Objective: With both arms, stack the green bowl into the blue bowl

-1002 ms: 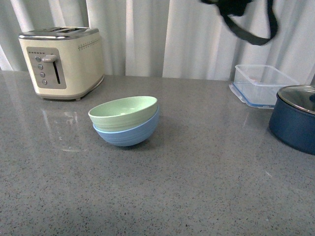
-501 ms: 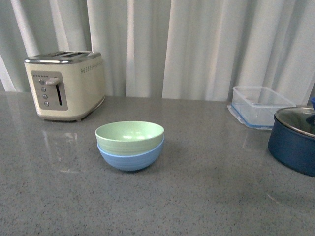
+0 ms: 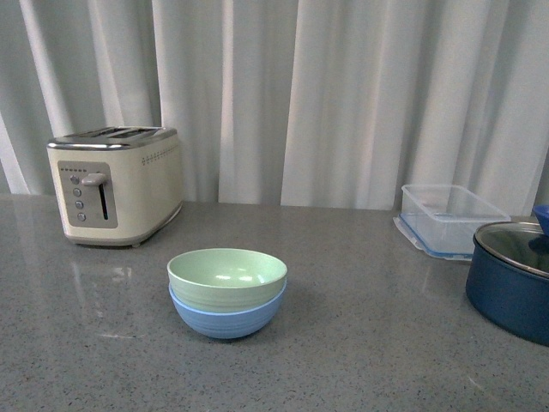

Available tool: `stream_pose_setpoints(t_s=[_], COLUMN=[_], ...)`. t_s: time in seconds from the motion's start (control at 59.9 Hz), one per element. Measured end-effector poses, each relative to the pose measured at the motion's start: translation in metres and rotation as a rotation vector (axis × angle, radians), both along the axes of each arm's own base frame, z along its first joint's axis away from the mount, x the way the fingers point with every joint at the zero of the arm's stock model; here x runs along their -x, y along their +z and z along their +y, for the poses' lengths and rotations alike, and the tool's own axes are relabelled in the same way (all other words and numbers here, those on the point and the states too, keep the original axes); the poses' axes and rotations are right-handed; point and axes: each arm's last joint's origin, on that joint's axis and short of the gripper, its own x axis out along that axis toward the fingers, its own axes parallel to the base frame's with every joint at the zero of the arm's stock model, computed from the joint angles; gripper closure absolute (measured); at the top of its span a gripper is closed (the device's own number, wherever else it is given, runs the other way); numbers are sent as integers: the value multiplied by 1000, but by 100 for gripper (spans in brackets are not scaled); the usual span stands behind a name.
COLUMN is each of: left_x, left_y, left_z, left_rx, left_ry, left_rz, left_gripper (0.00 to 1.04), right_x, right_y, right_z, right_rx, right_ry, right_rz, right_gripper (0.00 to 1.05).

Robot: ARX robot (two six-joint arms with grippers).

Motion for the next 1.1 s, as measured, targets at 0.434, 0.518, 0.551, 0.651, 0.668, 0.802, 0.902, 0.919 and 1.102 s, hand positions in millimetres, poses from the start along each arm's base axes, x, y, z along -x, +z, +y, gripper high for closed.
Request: stream_pose_setpoints(t_s=[0.434, 0.518, 0.551, 0.651, 0.668, 0.802, 0.902, 0.919, 1.102], left_x=[0, 0, 0, 0, 0, 0, 0, 0, 0], left_y=[0, 0, 0, 0, 0, 0, 0, 0, 0], left_z=[0, 0, 0, 0, 0, 0, 0, 0, 0], left_rx=[0, 0, 0, 0, 0, 0, 0, 0, 0], left_ry=[0, 0, 0, 0, 0, 0, 0, 0, 0], left_rz=[0, 0, 0, 0, 0, 0, 0, 0, 0], left_gripper=[7, 7, 7, 7, 7, 7, 7, 7, 7], right_x=[31, 35, 36, 40, 41, 45, 48, 49, 54], right_y=[-15, -13, -13, -12, -11, -10, -10, -10, -10], right_z=[-14, -13, -13, -13, -14, -14, -14, -14, -14], right_rx=[-1, -1, -1, -1, -1, -1, -1, -1, -1], right_ry=[-2, 0, 0, 0, 0, 0, 0, 0, 0], right_rz=[-1, -8, -11, -12, -13, -18, -19, -20, -21], right_gripper=[104, 104, 104, 104, 104, 104, 104, 104, 104])
